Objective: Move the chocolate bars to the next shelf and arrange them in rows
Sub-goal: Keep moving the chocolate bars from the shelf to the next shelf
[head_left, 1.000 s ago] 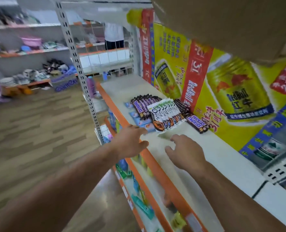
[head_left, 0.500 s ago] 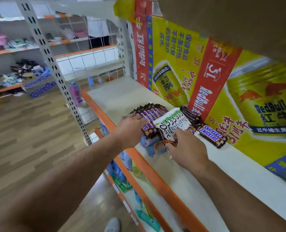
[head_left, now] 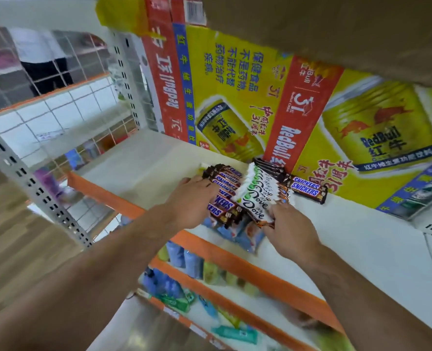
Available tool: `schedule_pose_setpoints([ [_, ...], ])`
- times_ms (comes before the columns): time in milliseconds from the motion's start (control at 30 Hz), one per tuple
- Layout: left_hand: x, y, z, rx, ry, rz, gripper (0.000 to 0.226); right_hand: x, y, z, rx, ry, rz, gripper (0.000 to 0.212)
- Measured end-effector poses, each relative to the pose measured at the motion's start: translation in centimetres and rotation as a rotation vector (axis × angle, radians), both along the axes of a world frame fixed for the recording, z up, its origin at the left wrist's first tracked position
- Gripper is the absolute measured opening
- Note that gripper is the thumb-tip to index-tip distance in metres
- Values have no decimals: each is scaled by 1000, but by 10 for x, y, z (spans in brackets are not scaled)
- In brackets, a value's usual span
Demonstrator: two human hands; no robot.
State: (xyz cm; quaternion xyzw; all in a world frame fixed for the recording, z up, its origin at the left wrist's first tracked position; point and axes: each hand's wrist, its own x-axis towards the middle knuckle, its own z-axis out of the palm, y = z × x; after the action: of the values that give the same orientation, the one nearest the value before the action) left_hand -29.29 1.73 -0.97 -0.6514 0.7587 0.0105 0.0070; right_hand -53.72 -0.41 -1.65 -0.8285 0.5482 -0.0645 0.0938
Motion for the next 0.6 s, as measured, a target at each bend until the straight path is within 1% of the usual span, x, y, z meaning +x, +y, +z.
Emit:
schedule_pose_setpoints([
  [33,1,-1,2,11,12,-22,29,0,2,0,24,-25,-29,16],
  [67,1,-2,5,27,33,-40,28,0,4,0,52,-58,-67,19],
  [133,-2,-5,12,71,121,-59,25,-5,8,-1,104,-130,-155,20],
  [300,-31,-14,33,182,470,-105,22,-39,23,13,166,-284,-354,15],
  [400,-58,-22,37,197,647,-118,20,-71,37,22,179,-379,-459,10],
  [500,-86,-23,38,234,726,-108,17,-104,55,27,241,-472,-527,10],
  [600,-117,-17,41,305,791,-110,15,-131,72,32,307,-539,-547,9],
])
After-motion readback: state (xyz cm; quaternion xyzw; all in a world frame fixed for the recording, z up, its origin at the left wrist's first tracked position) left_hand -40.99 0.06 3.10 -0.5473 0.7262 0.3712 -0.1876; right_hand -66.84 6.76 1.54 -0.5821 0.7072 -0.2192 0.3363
